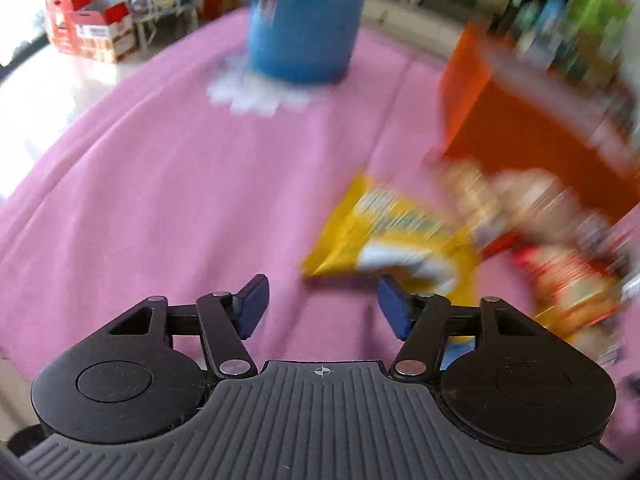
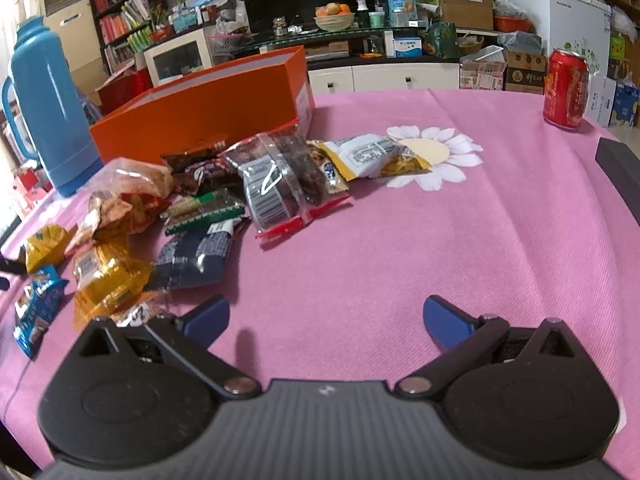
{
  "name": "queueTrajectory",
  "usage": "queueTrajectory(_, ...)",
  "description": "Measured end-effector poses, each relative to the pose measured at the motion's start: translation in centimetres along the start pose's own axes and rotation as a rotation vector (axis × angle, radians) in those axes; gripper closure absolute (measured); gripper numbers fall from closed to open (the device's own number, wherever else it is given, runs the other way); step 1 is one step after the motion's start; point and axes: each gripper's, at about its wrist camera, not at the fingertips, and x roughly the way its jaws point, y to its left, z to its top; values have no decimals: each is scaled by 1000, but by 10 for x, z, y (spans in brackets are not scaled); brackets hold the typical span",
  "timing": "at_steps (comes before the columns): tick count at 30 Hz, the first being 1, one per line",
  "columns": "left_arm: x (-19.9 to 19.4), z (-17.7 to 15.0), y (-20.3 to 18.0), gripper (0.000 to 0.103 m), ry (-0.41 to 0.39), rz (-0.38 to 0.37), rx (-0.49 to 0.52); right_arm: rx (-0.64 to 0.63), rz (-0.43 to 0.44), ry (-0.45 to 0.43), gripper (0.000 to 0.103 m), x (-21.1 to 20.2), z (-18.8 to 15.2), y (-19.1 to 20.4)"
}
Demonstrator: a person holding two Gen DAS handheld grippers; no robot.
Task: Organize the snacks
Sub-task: 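Grasp the yellow cake bag with the left tool while the right tool grasps the silver-yellow bar packet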
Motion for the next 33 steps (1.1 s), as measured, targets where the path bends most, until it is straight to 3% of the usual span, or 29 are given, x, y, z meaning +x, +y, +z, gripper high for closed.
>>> queueTrajectory(2,-13,10,-6,37,-53,-14,10,20,6,-3,1,0,1,-2)
queueTrajectory(4,-10,19,-17,42,-71,-4,71,23,7,-3,1,0,1,-2)
queueTrajectory(7,18,22,-30,55,19,41,164,11,5,-2,1,0,1,-1)
queueTrajectory(8,29,16,-31,49,56,90,182,11,6,-2,1,0,1,-1)
queueTrajectory(10,27,8,-29,49,28,82,195,21,10,-3,1,-1,1,-2)
queueTrajectory(12,21,8,-29,57,20,82,201,35,16,-5,1,-1,1,-4)
queueTrajectory(13,16,8,-30,54,10,75,201,41,19,-5,1,-1,2,-5)
queueTrajectory(15,8,10,-30,30,-6,58,187,55,24,-6,1,-2,2,-7)
queueTrajectory(18,4,9,-42,28,-49,89,247,71,31,-9,1,-2,3,-8)
queueTrajectory(20,3,6,-52,28,-20,105,315,69,34,-9,1,-2,3,-9)
queueTrajectory(23,-4,-3,-53,31,50,62,255,74,32,-9,1,-2,3,-9)
queueTrajectory(27,6,-1,-47,30,121,-89,85,75,32,-7,1,-2,3,-9)
queueTrajectory(30,29,7,-49,30,182,-60,23,91,42,-9,1,-3,3,-11)
queueTrajectory(33,43,25,-56,27,134,-4,66,133,61,-12,1,-4,4,-16)
